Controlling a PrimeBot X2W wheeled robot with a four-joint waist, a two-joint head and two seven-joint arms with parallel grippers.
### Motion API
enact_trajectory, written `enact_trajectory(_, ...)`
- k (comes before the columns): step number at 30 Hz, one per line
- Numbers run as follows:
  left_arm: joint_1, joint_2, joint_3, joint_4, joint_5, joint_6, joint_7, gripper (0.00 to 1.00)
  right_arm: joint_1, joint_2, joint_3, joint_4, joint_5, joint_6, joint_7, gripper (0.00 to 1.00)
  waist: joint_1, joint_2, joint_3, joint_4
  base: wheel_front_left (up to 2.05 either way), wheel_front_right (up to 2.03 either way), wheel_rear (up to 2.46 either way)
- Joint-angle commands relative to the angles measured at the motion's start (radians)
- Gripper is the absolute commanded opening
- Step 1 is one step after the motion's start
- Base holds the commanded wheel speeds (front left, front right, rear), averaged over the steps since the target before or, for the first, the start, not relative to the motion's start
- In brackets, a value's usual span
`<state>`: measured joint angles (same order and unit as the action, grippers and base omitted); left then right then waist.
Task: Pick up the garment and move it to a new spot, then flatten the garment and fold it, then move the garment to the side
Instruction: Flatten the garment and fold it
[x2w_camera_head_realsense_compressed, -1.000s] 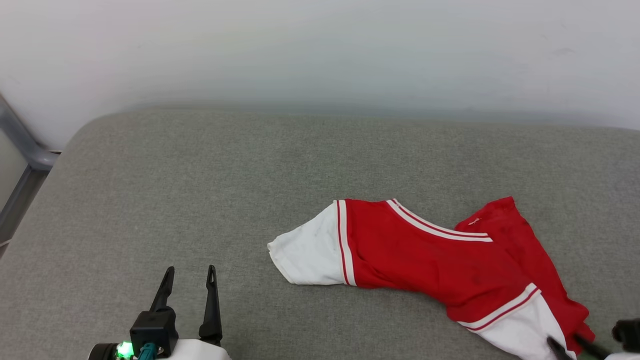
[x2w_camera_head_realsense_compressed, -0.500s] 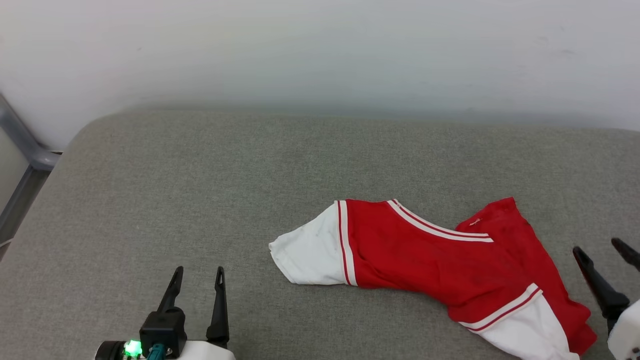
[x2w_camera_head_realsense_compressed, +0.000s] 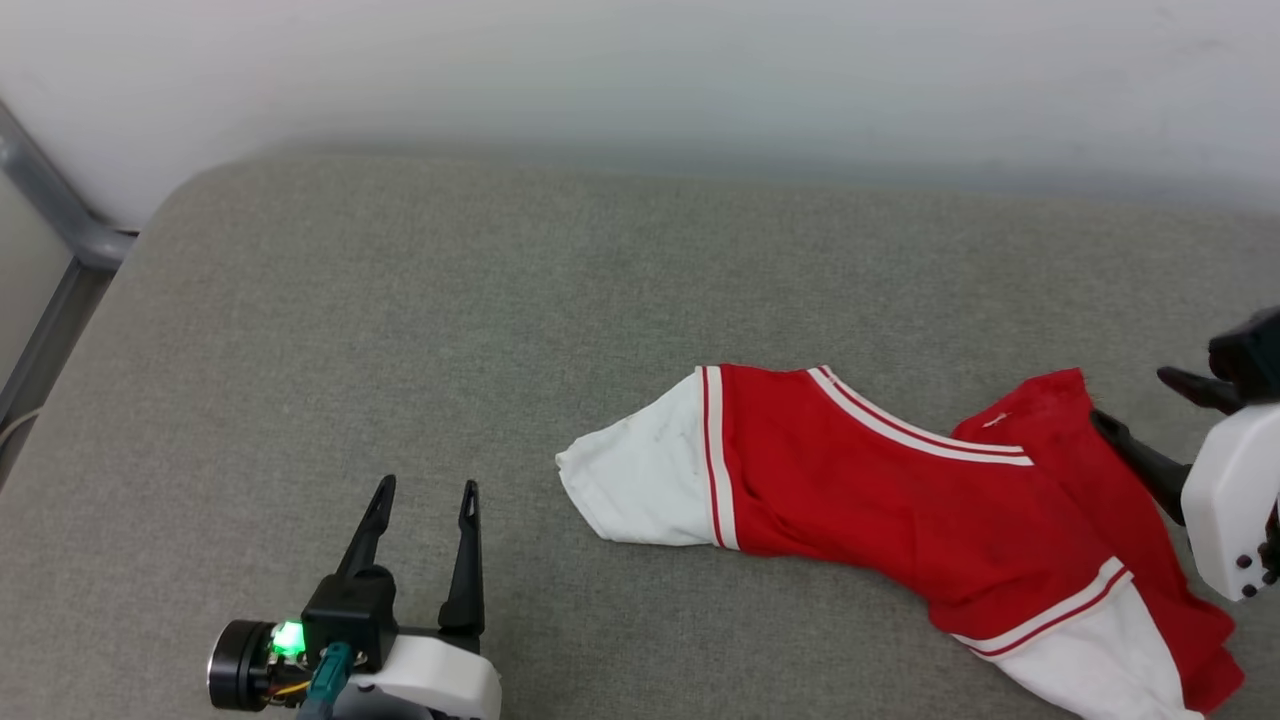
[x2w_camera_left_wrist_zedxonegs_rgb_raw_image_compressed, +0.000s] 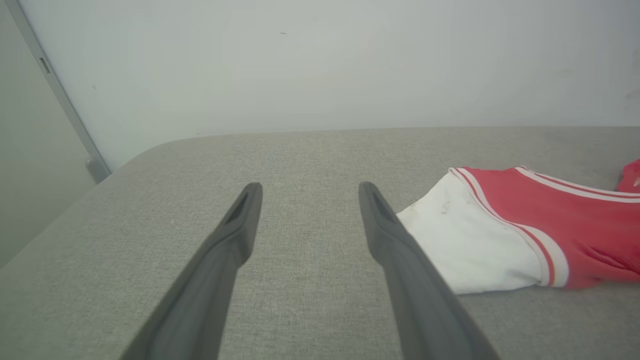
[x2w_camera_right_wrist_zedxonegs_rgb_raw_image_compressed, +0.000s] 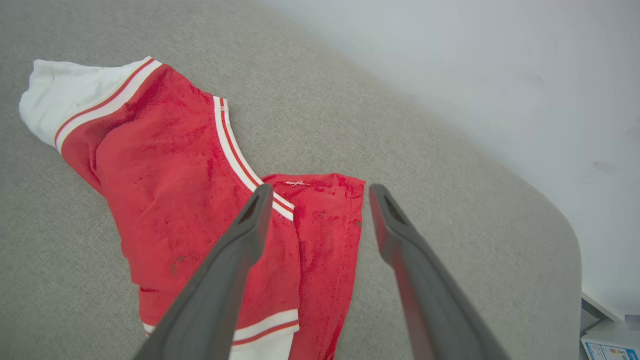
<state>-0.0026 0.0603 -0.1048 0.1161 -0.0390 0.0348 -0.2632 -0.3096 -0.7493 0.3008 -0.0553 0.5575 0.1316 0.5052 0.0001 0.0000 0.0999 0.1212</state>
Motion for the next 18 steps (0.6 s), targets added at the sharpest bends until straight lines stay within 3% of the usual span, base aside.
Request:
enact_trajectory(1,-0.02,-0.001,-0.006,-0.005,0.003,-0.004,-0.002,1.0,-0.046,-0.022,0.037,0.028,0.033,-0.002,0.058,1.0,-0.0001,0.0,0.027,0.016,0.0,0.0,0.0)
enact_trajectory(9,-0.067,-0.005,-0.02,-0.015,-0.008,-0.003,-0.002,1.0,-0.194,-0.046,0.213,0.151,0.136,-0.001,0.292,1.0,-0.0001,0.0,0.104,0.044,0.0,0.0,0.0)
enact_trajectory(18,-0.109,-0.008,-0.031,-0.015,-0.018,0.001,-0.002,1.0,-0.266,-0.009,0.416,0.343,0.124,-0.001,0.295,1.0,-0.0001,0.0,0.174,0.067,0.0,0.0,0.0)
